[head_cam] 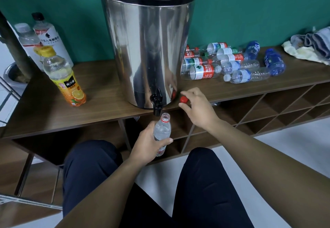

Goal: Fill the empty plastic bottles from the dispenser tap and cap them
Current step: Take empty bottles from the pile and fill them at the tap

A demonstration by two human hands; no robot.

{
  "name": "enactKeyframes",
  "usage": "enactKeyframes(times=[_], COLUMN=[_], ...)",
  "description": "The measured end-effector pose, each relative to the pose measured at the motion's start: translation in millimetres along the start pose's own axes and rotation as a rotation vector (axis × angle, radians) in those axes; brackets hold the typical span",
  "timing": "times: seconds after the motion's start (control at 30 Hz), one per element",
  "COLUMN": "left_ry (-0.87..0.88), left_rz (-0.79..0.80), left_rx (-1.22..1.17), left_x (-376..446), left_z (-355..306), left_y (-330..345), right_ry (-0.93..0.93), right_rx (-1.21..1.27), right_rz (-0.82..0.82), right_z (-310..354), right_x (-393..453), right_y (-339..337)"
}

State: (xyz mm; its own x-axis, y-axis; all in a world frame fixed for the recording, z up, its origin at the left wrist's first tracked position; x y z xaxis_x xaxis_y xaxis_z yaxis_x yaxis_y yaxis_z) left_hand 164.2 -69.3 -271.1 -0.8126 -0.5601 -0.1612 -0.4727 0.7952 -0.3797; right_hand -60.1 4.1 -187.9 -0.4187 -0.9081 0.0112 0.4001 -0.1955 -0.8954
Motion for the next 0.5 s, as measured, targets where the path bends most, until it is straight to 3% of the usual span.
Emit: enactKeyframes(times=[0.33, 0.5], left_ry=[-0.005, 0.019], left_rz=[-0.005, 0.01], left_rx=[0.01, 0.057], left_x=[-4, -11], left_z=[0, -5], left_y=[-4, -6], right_ry=[0.01, -0.167], right_rx=[0.054, 0.206], right_rz=[-0.007, 0.054], right_z=[15, 53], right_x=[-6, -49], right_y=[-6, -11])
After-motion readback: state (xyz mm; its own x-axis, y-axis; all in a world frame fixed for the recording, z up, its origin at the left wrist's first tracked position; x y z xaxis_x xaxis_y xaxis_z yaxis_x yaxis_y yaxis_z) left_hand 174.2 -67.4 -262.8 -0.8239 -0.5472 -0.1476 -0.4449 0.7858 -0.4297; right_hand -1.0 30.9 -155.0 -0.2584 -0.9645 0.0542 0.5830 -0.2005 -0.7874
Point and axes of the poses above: each hand's wrist, its own x-axis towards the middle knuckle, its own y-axis out of the palm, z = x × y, the point moved 3 cm from there along x, towards the middle knuckle, and after that the axes turned 11 degrees about z, right-handed, at the moved point
